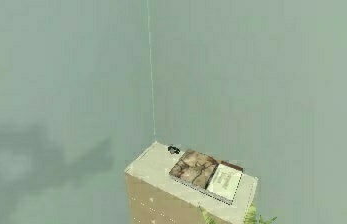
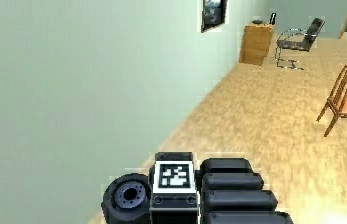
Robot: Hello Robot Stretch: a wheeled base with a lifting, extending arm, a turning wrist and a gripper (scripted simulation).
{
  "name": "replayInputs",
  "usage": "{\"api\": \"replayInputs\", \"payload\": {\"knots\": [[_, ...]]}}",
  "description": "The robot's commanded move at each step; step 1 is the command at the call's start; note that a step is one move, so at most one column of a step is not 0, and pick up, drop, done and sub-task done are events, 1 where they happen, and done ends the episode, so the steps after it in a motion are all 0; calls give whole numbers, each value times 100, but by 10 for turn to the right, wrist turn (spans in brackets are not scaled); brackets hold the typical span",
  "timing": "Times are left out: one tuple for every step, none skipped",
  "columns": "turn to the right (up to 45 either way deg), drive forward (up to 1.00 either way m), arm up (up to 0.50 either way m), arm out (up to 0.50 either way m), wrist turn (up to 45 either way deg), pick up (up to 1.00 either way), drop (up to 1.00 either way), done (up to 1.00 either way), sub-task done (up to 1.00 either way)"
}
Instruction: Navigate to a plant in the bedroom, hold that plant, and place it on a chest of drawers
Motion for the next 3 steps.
{"api": "replayInputs", "payload": {"knots": [[-420,0,0,0,0,0,0,0,0],[-30,0,0,0,0,0,0,0,0],[360,0,0,0,0,0,0,0,0]]}}
